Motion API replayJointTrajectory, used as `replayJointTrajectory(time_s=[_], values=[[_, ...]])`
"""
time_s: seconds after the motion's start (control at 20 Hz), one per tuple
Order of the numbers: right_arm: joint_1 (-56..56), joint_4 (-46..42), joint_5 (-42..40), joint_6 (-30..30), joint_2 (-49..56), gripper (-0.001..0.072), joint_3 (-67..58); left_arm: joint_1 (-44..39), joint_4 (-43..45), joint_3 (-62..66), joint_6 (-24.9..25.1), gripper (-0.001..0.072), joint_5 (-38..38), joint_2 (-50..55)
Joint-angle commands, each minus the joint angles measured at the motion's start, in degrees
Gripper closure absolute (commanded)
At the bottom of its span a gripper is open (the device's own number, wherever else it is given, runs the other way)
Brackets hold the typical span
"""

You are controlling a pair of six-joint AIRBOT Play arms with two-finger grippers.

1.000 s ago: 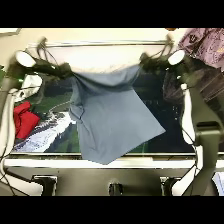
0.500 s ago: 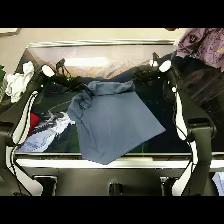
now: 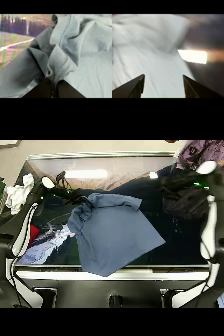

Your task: Fold the clothes and pants, and hang the long-sleeved shirts on hangers.

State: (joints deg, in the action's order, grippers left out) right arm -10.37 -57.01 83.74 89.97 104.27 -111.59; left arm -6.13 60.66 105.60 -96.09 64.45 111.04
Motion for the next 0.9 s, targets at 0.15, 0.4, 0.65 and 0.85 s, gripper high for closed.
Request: replayJointTrajectory(time_s=[0.15, 0.4, 0.65, 0.85], values=[[-18.95, -0.9, 2.71, -6.97, -17.75, 0.0077, 33.16, -0.02, -0.31, 0.0, 0.0, 0.0683, 0.72, -0.07], [-22.47, 6.29, -6.4, -14.4, -22.64, 0.0059, 57.02, -0.02, -0.31, 0.0, 0.0, 0.0683, 0.72, -0.07], [-20.0, 6.38, -16.02, -17.16, -22.67, 0.0061, 64.19, -0.02, -0.28, 0.0, 0.0, 0.0683, 0.72, -0.07], [-17.42, 8.11, -16.31, -18.16, -21.7, 0.0062, 65.31, -0.02, -0.31, 0.0, 0.0, 0.0683, 0.72, -0.07]])
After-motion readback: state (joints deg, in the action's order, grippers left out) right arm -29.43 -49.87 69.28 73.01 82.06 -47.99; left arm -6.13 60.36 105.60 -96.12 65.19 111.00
